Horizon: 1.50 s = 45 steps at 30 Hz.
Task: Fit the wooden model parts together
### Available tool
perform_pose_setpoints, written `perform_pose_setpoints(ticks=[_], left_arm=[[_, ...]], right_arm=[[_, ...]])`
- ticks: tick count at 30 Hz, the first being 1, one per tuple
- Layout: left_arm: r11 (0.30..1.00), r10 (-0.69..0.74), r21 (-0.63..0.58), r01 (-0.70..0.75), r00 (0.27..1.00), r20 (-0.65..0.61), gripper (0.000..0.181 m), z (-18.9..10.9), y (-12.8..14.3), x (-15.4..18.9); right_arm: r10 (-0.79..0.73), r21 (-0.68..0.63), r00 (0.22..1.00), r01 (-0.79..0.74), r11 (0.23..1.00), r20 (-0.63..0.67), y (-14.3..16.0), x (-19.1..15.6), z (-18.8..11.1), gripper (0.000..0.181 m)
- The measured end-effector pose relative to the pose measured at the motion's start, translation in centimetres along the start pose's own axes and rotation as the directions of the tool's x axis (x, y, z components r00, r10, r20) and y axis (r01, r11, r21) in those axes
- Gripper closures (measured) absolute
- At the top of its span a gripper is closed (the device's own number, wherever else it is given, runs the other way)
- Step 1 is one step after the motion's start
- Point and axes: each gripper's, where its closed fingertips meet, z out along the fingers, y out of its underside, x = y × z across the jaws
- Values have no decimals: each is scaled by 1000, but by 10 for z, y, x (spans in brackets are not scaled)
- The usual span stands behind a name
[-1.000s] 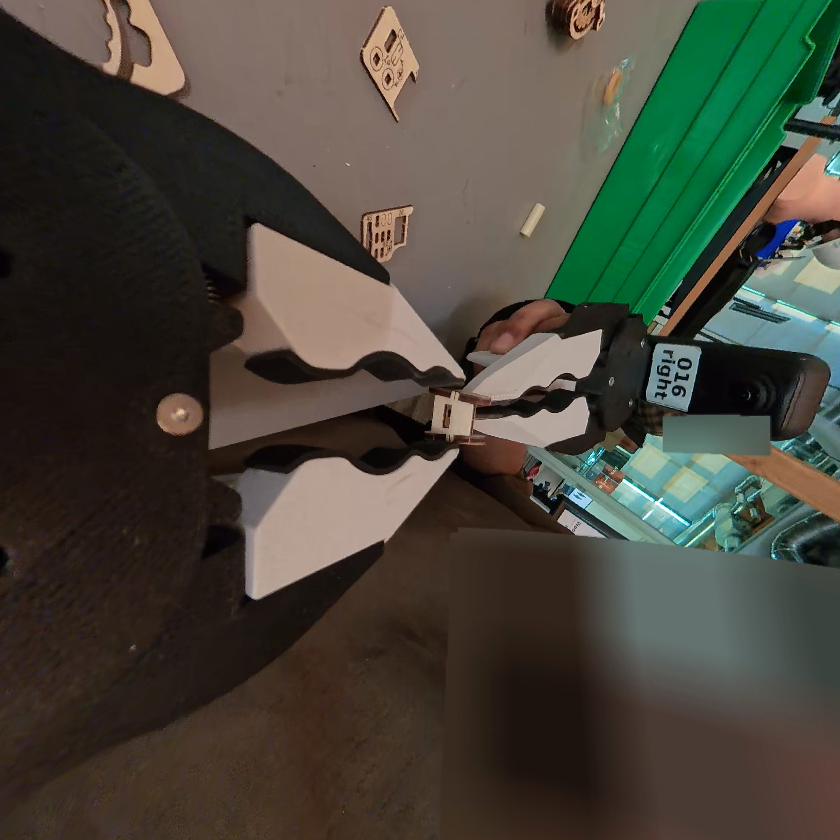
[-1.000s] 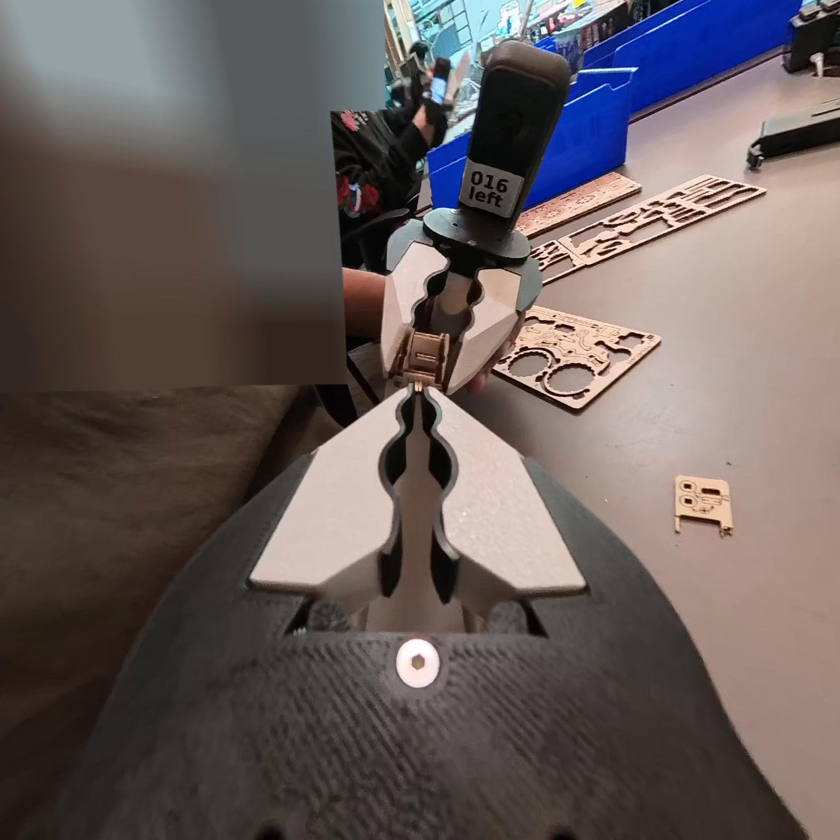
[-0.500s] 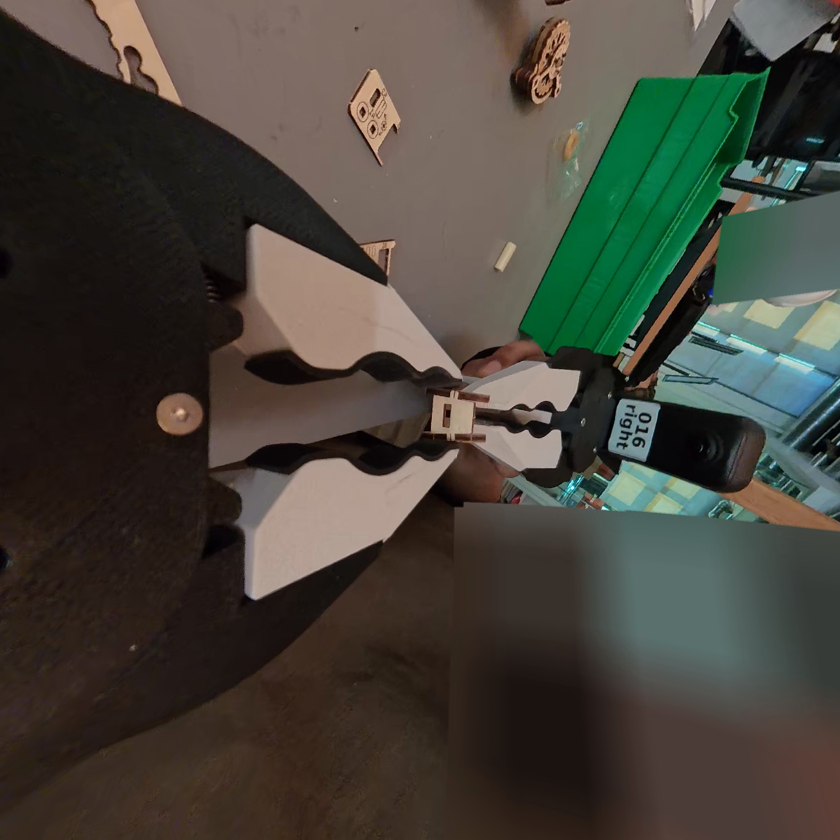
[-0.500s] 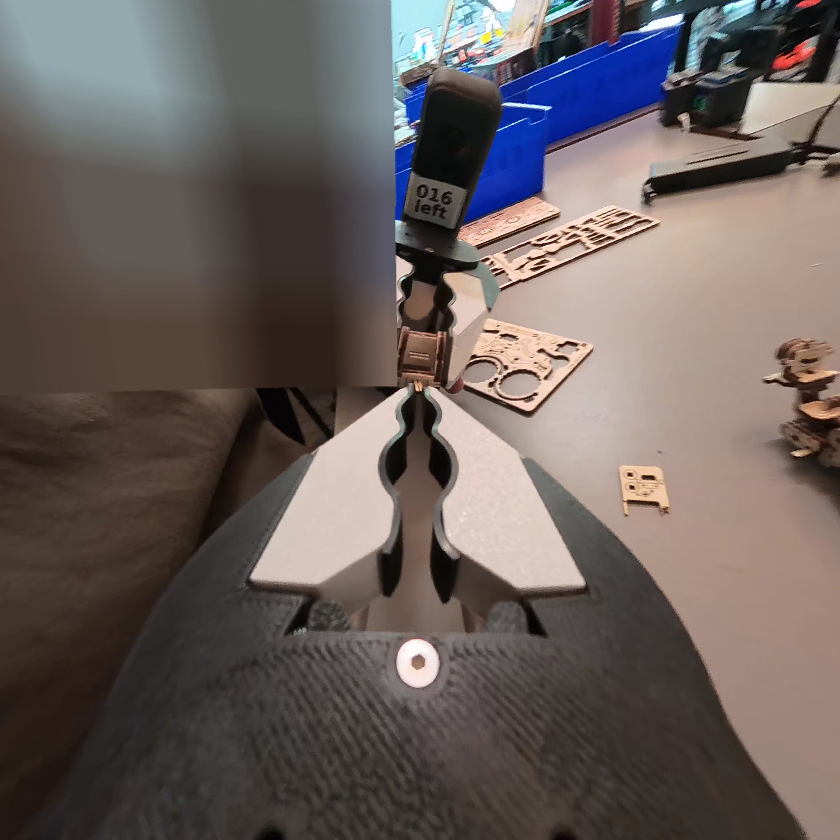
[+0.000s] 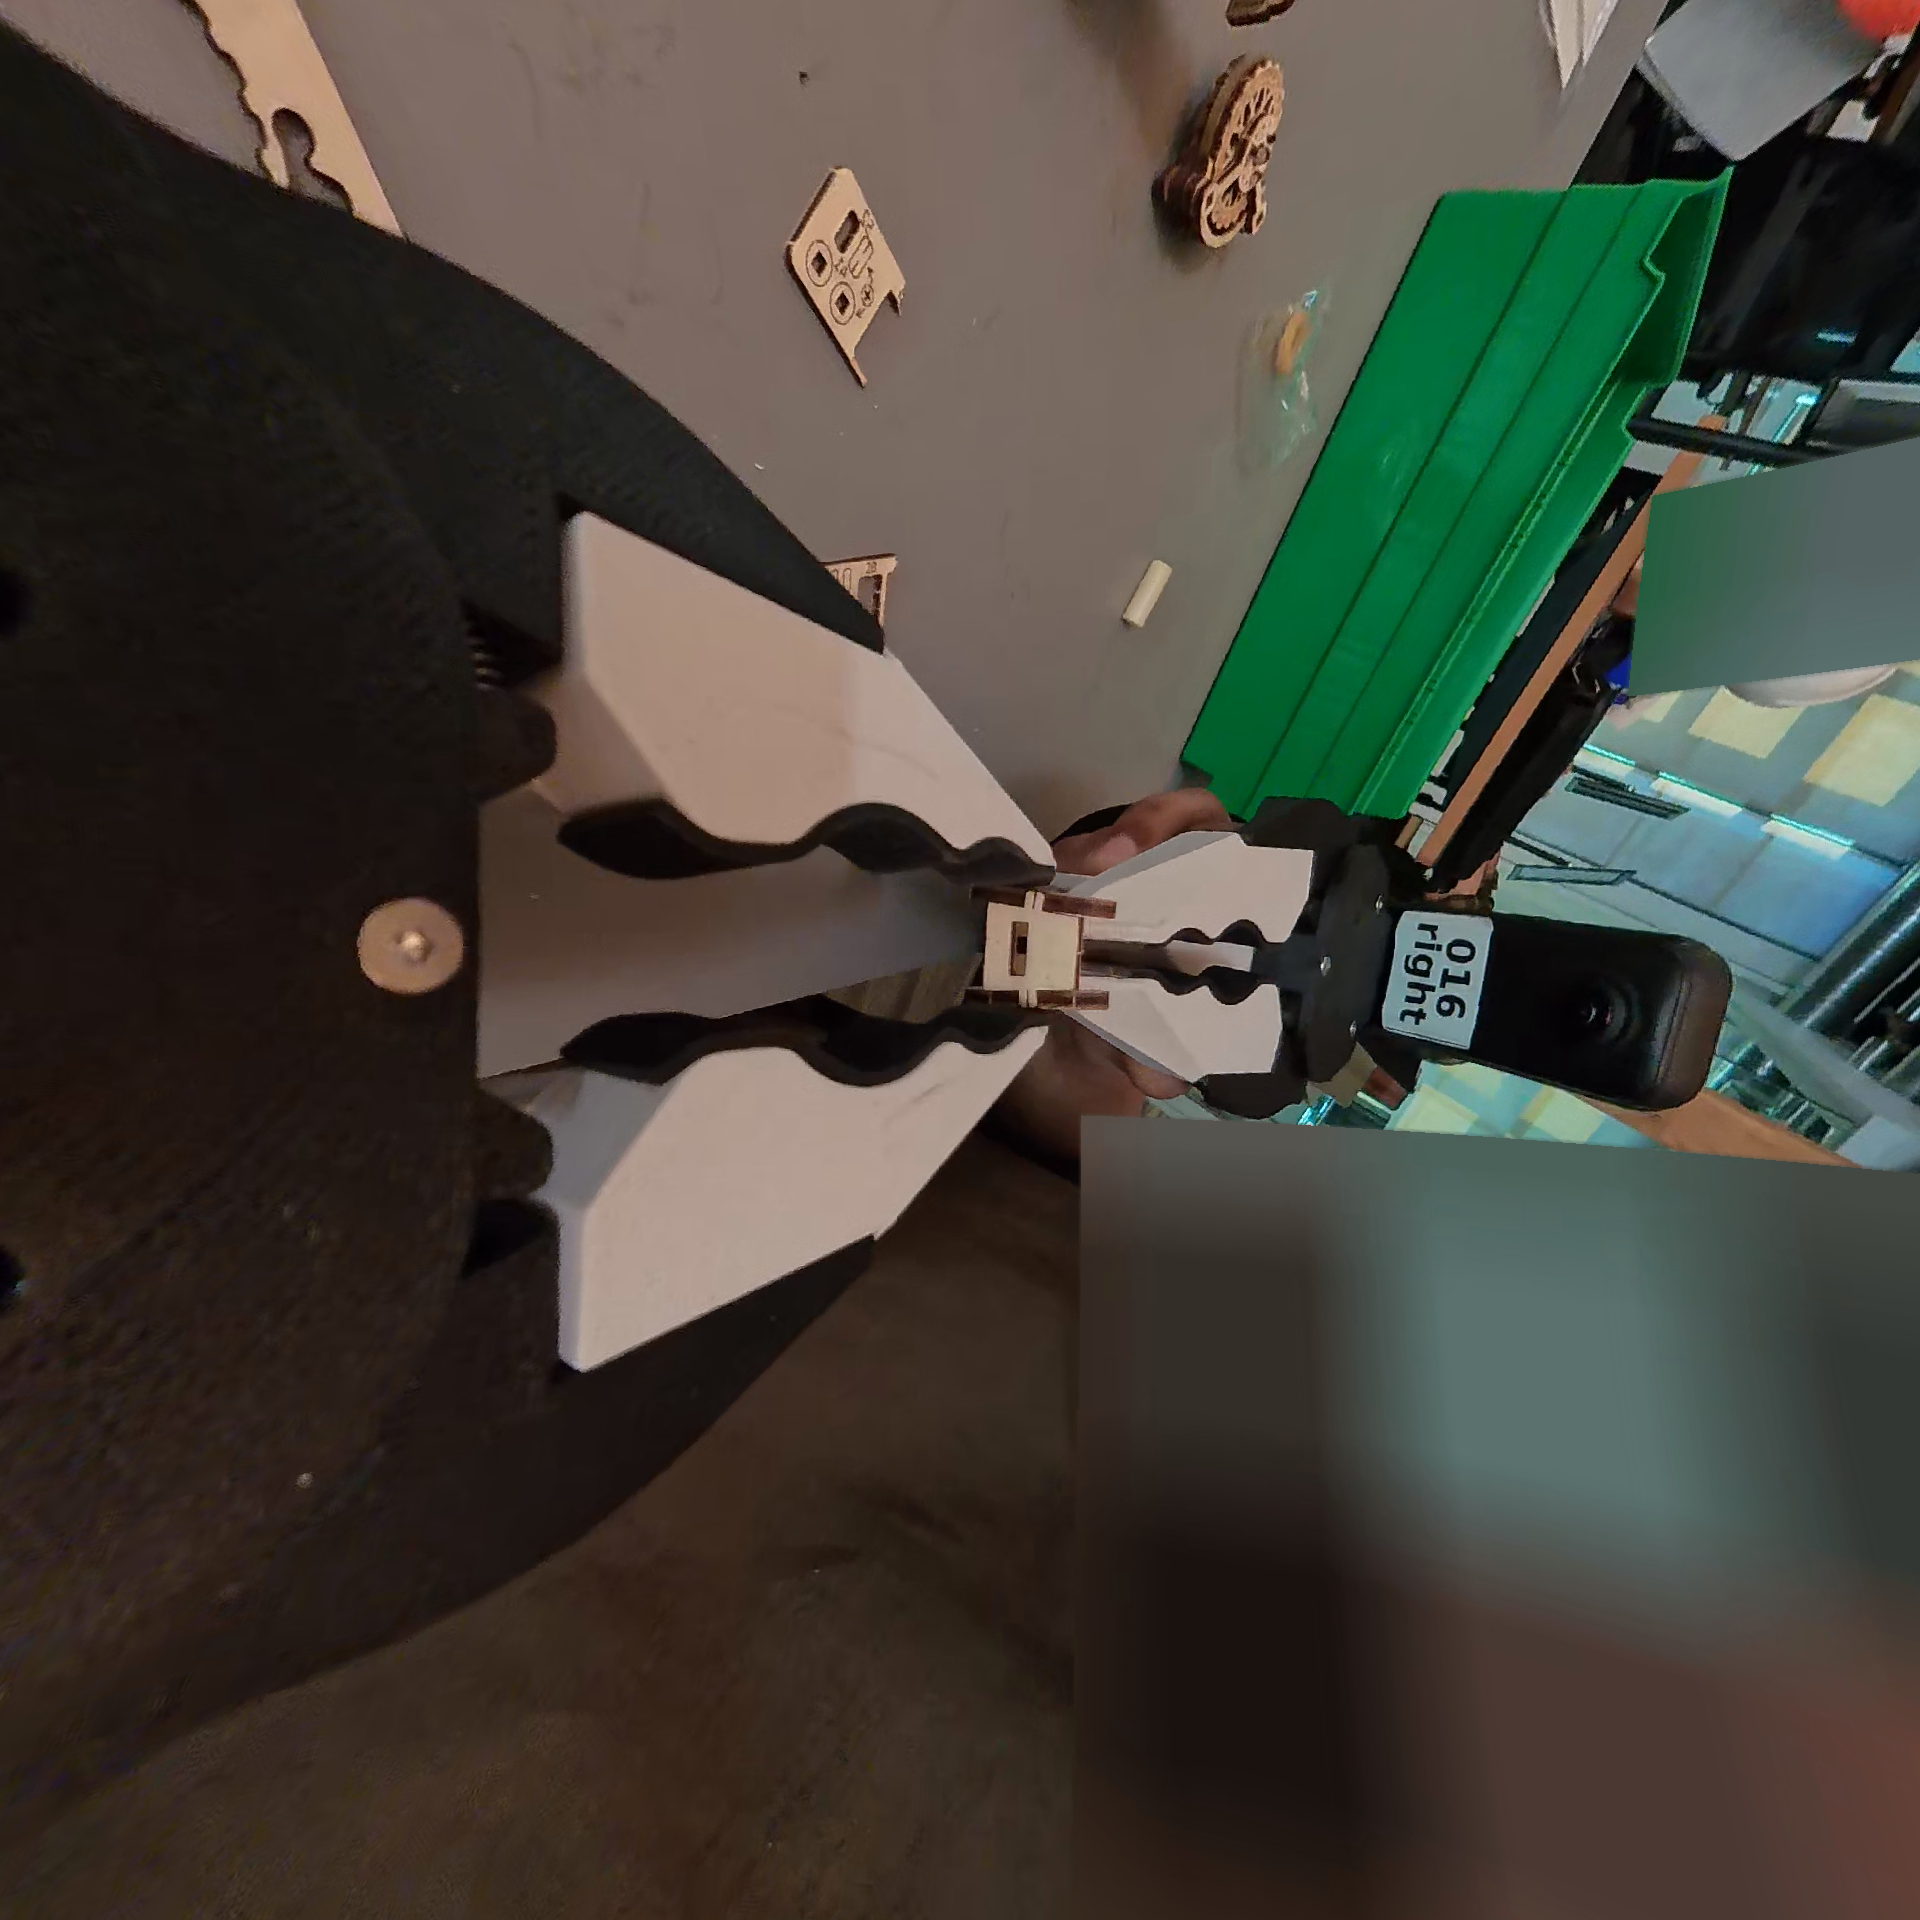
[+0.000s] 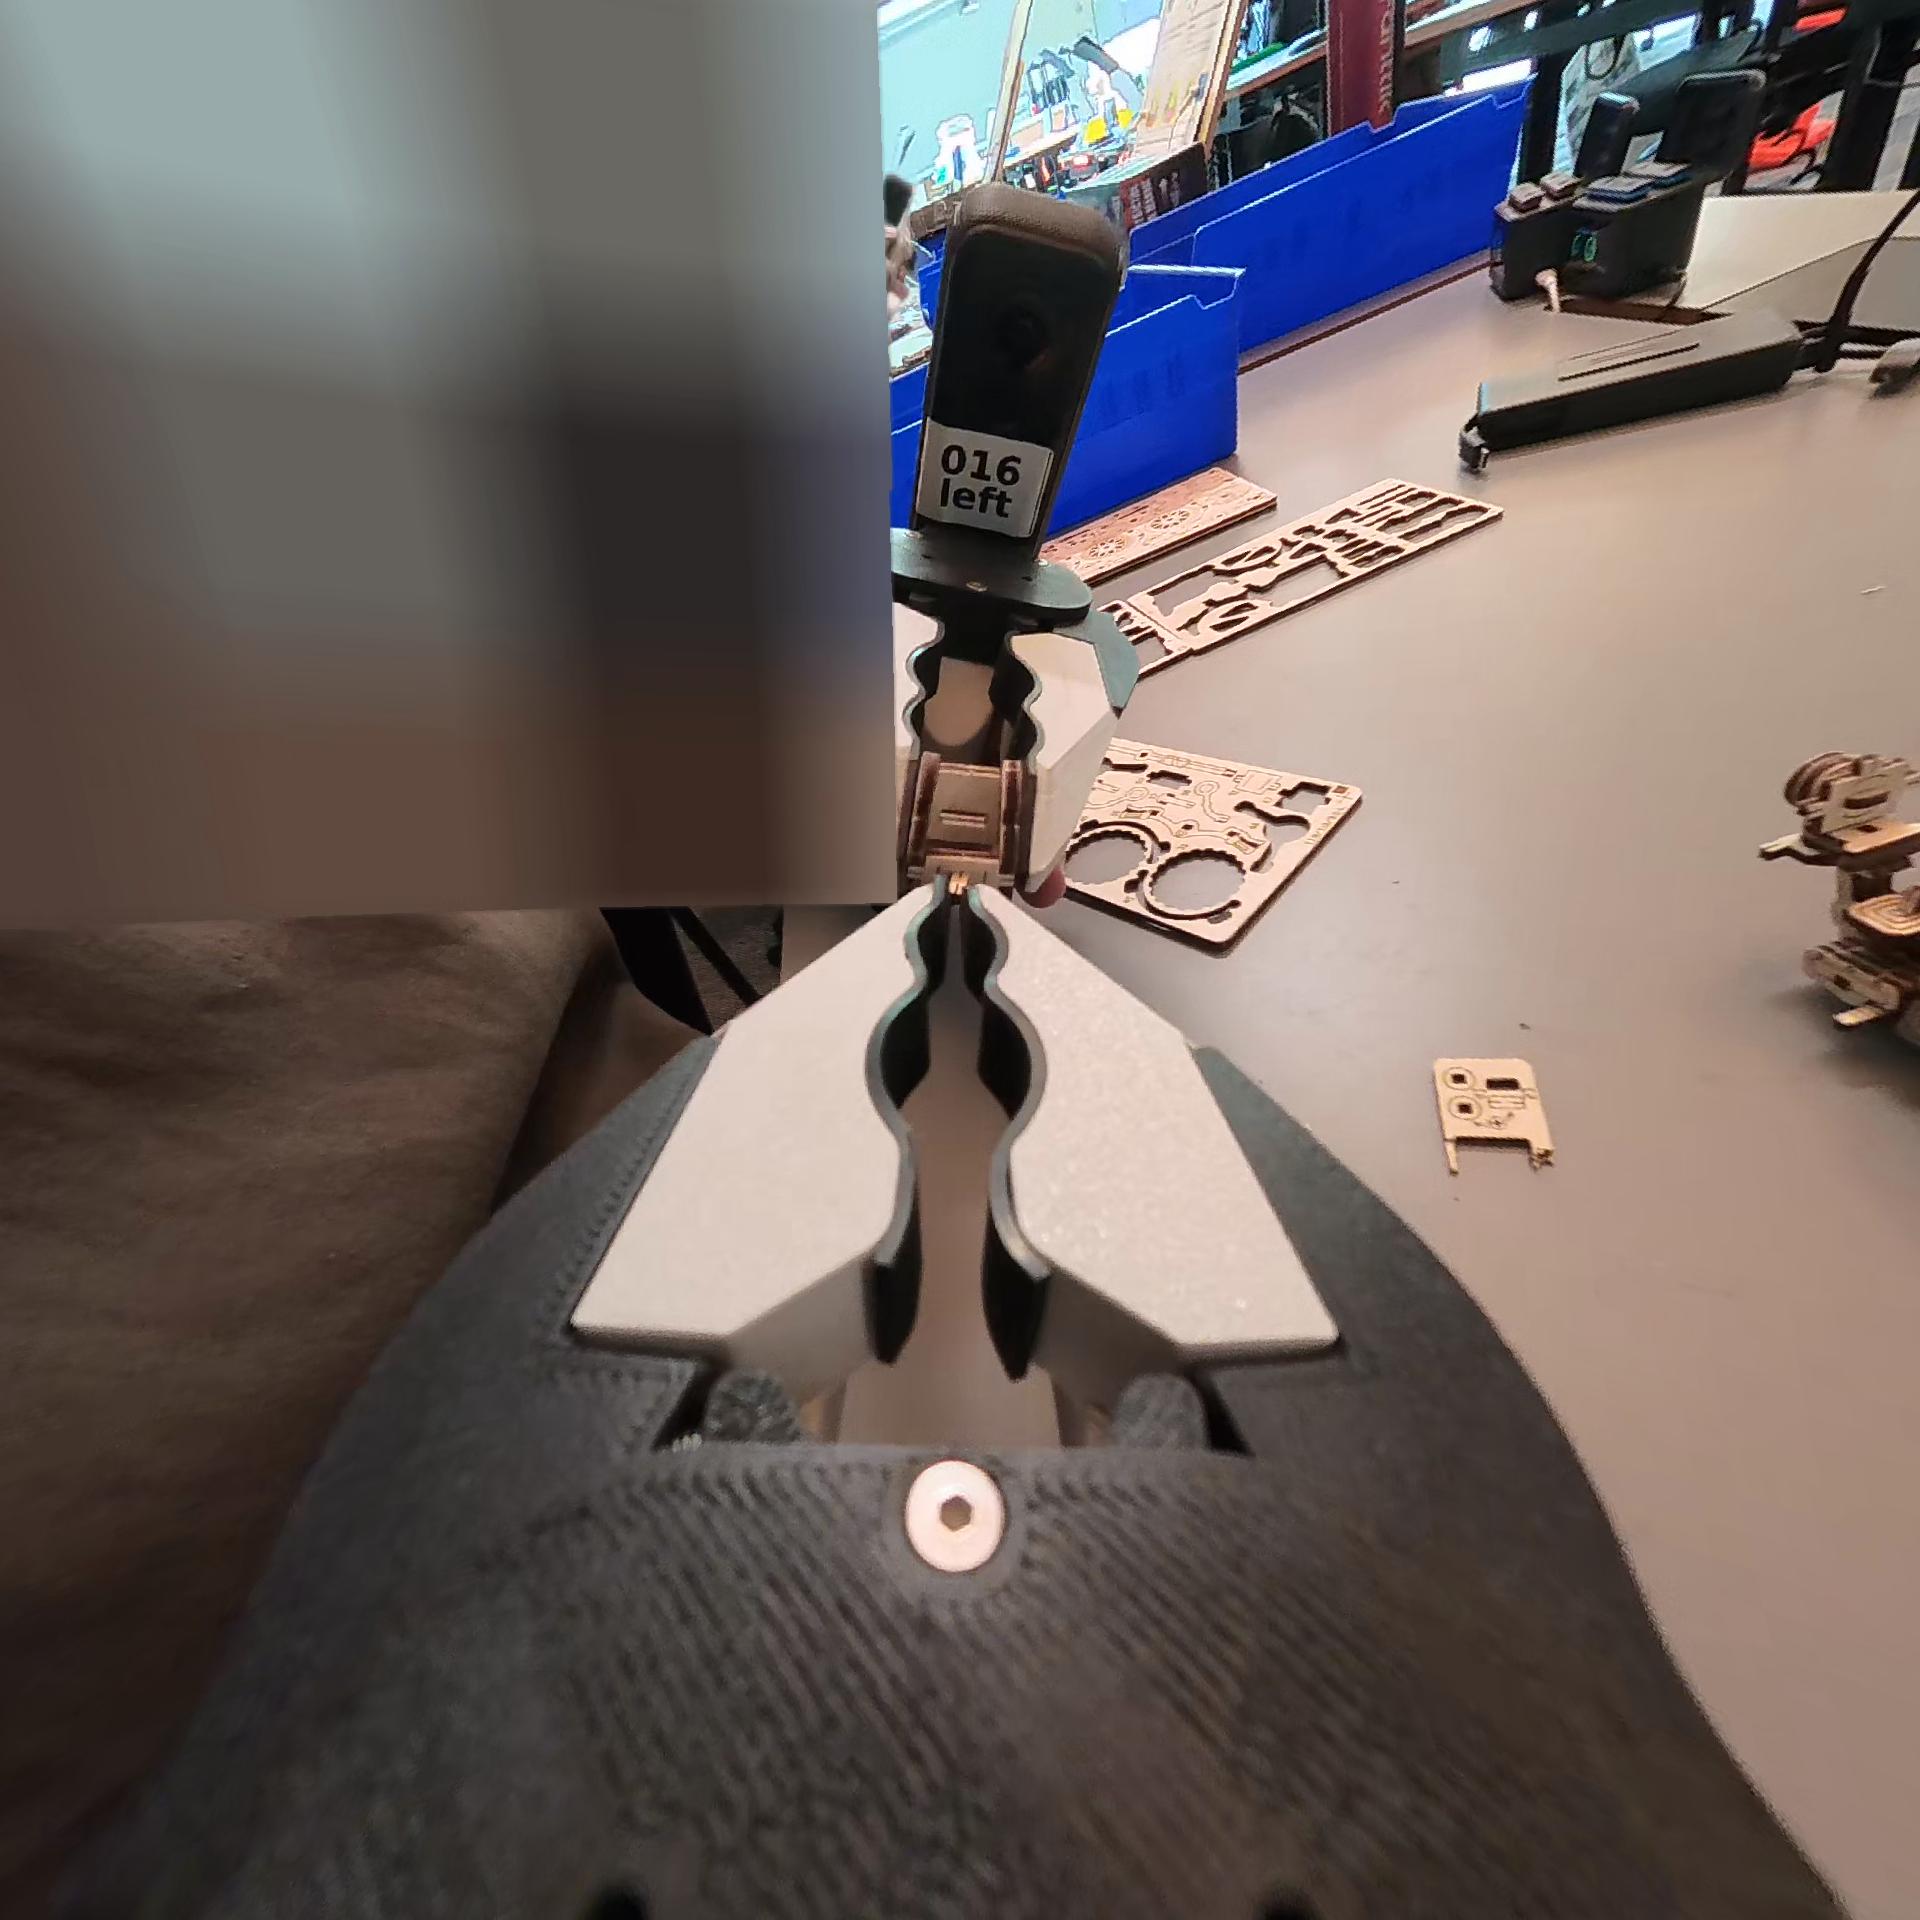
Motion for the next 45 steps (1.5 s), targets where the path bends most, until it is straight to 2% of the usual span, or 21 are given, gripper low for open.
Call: perform_pose_setpoints(ticks=[4,10,14,41,45], left_arm=[[1000,-9,-4,9,1000,-3,159,1,1,0],[999,-48,-2,48,997,-57,160,2,2,5],[999,-53,-12,53,996,-75,159,3,4,8],[999,-35,4,35,999,-27,160,2,-1,0],[999,-42,25,42,999,2,159,-4,-6,-5]], right_arm=[[15,-7,1000,-15,1000,19,2,0,0,181],[110,11,985,-113,994,132,1,-6,-2,181],[117,1,980,-118,993,159,3,-9,-2,181],[66,26,997,-67,997,34,-1,1,0,181],[70,32,997,-68,997,-44,-1,17,-11,181]])
